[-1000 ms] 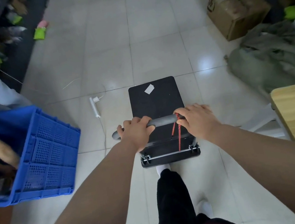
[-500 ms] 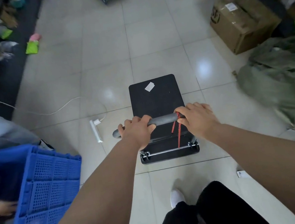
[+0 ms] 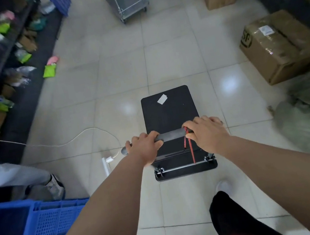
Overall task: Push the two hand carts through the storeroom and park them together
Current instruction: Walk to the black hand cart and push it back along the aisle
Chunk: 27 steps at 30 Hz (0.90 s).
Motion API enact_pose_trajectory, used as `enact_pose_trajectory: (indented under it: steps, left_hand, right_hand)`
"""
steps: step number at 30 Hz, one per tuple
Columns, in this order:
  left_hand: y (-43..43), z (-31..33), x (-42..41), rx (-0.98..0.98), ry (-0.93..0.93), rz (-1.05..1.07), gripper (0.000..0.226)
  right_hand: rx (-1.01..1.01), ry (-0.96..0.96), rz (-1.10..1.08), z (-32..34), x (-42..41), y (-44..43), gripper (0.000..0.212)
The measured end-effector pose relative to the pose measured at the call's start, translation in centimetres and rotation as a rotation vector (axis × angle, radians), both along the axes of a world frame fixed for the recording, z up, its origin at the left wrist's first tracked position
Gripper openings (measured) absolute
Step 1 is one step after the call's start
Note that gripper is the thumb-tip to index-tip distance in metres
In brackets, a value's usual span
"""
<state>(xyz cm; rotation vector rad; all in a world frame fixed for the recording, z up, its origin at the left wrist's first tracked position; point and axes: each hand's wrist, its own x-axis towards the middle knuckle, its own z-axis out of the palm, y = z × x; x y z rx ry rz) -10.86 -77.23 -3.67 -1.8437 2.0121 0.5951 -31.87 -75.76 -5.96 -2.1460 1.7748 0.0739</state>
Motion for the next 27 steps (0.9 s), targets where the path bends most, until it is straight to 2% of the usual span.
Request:
enact_pose_trajectory:
  steps: [9,18,27]
  left_hand:
    - [-12.9,-0.4,-4.9,-0.017,0.037,0.069,0.032]
    - [-28.5,-1.0,-2.7,-0.026,0.062,0.058,0.031]
    - [-45.8,-1.0,-0.8,-0.007,0.040,-0.007,0.034]
  right_hand:
    - [0.010,0.017,0.005,0.5,-4.5,-14.1,0.030]
    - [-0.009,-0.003,-0.028,0.0,-2.5,-28.9,0.027]
    - [0.072,-0.024,-0.104,0.5,-0.3,-45.6,0.025]
